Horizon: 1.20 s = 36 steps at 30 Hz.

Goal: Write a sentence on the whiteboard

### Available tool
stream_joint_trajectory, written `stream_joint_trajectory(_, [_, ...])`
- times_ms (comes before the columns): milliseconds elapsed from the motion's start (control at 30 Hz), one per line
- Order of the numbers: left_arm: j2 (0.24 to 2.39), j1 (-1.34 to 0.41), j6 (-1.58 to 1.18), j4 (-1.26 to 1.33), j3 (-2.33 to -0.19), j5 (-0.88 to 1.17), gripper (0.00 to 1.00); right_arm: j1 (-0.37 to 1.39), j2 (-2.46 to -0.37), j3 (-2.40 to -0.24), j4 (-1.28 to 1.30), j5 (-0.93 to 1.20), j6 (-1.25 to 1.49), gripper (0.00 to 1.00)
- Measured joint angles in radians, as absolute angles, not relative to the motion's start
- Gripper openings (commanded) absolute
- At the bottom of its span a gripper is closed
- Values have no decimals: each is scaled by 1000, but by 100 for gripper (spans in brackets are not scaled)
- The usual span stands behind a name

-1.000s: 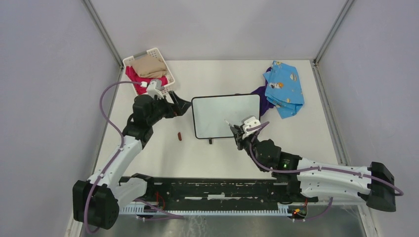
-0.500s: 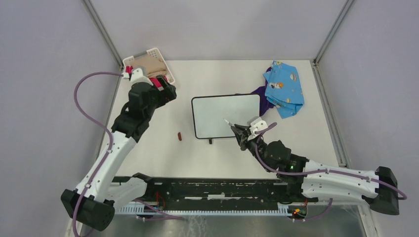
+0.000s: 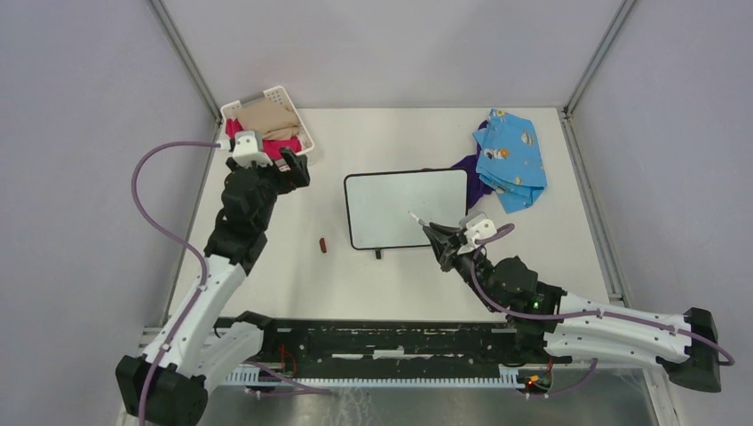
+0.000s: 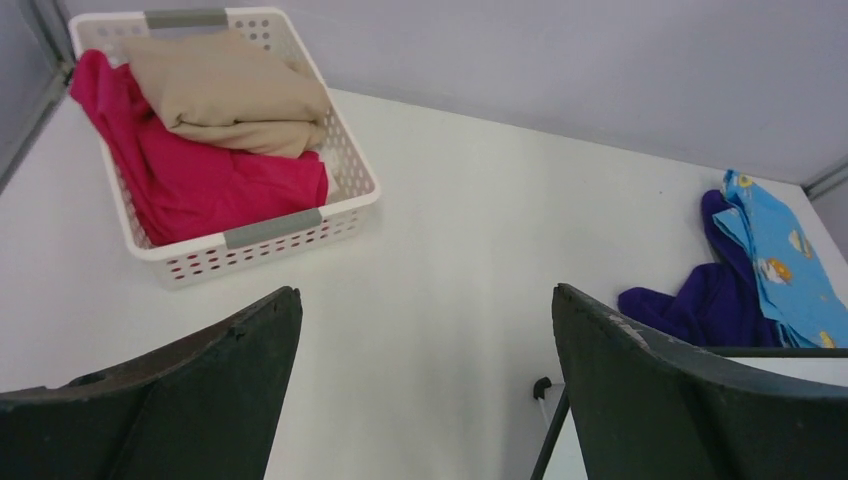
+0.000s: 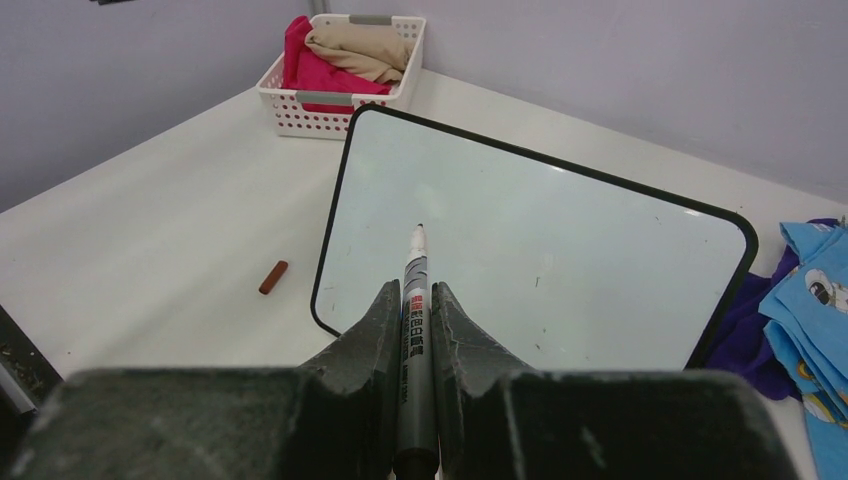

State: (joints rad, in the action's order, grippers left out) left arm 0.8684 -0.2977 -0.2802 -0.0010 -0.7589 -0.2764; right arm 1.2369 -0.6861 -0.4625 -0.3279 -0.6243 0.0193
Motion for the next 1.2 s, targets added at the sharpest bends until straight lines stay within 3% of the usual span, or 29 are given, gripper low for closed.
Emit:
stream_joint_trajectory(300, [925, -173, -366, 73, -692, 118, 100, 1237, -685, -445, -326, -597, 19, 0])
stream_joint_trajectory(767, [833, -192, -392, 131, -511, 294, 96, 1237, -703, -434, -328, -537, -6, 0])
stream_joint_trajectory(1200, [1076, -123, -475, 516, -456, 702, 93, 1237, -736, -434, -337, -481, -6, 0])
